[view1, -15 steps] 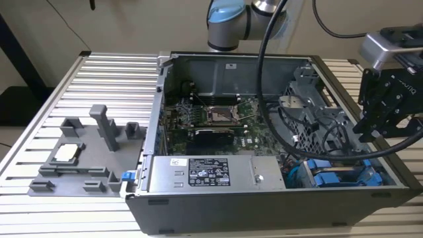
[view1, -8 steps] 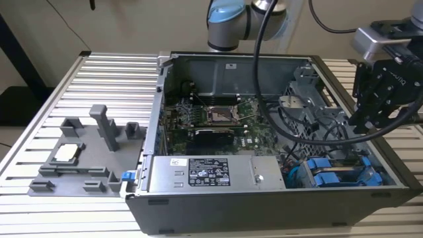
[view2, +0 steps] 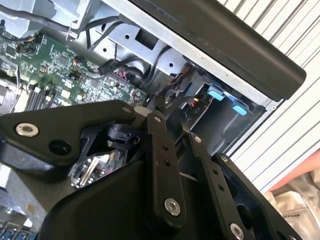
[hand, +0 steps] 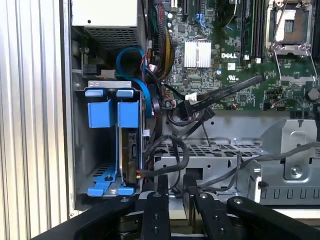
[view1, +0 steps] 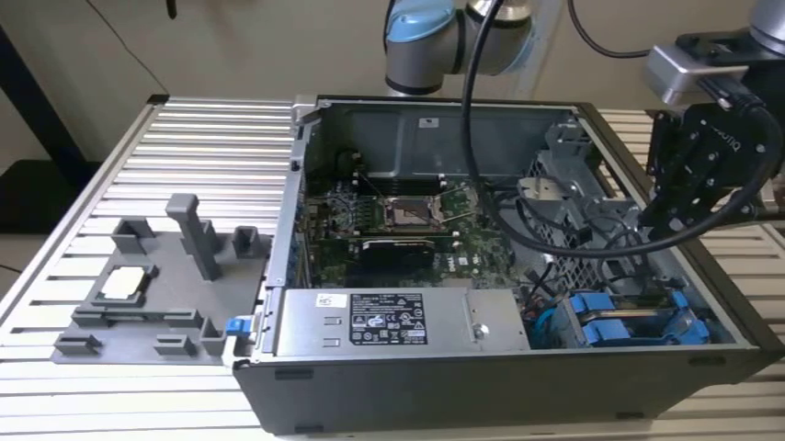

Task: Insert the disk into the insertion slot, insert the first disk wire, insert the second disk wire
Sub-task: 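Insert the first disk wire, then insert the second disk wire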

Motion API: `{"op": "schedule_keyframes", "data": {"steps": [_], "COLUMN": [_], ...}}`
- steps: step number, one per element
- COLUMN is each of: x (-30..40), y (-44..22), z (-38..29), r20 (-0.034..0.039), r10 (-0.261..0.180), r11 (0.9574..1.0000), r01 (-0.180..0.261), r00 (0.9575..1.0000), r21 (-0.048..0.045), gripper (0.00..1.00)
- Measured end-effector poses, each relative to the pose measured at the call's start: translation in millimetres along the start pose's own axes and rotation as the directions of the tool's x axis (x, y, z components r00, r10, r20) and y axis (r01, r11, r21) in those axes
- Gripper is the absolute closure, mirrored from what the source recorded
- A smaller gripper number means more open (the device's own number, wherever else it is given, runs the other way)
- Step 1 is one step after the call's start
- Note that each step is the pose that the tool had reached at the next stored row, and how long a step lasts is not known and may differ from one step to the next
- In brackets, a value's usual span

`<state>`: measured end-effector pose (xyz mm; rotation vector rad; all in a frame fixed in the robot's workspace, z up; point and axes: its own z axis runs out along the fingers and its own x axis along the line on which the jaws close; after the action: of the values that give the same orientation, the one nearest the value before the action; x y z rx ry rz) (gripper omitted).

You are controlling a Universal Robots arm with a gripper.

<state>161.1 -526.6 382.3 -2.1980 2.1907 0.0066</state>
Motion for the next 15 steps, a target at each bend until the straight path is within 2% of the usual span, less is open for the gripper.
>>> {"op": "schedule_keyframes", "data": {"steps": [5, 15], "x": [0.0, -1.2], "y": [13.8, 47.4], "z": [-0.3, -1.1], "r20": [0.0000, -0.0004], "r10": [0.000, 0.000], "r11": [1.0000, 1.0000], "r01": [0.000, 0.000], "r00": [1.0000, 1.0000], "r21": [0.0000, 0.0000], "gripper": [0.73, 0.73]}}
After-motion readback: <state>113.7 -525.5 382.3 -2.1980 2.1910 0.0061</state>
